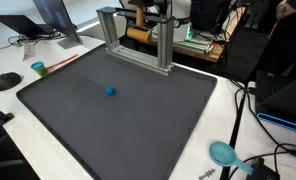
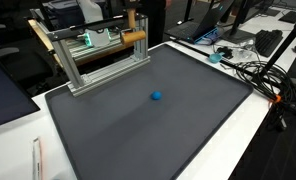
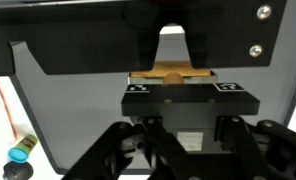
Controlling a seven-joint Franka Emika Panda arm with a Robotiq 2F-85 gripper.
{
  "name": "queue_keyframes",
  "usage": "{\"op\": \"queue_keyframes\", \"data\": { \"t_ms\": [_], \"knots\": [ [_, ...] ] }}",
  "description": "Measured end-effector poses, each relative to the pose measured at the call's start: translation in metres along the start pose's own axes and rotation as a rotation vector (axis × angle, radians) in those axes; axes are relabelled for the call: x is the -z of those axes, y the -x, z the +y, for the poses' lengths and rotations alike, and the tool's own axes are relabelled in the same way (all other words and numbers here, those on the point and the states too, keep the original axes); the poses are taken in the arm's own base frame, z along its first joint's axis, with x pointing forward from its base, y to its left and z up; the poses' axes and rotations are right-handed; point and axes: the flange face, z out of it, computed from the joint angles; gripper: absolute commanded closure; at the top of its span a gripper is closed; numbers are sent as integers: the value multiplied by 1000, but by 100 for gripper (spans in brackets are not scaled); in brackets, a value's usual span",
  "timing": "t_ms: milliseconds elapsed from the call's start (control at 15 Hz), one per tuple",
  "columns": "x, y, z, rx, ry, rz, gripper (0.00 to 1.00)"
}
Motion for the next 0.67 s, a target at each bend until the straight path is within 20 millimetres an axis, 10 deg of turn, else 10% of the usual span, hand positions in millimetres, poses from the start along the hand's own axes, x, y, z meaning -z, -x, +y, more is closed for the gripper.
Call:
{"op": "queue_keyframes", "data": {
  "t_ms": [667],
  "knots": [
    [-3,-94,-21,76,24,133,78]
  ]
}}
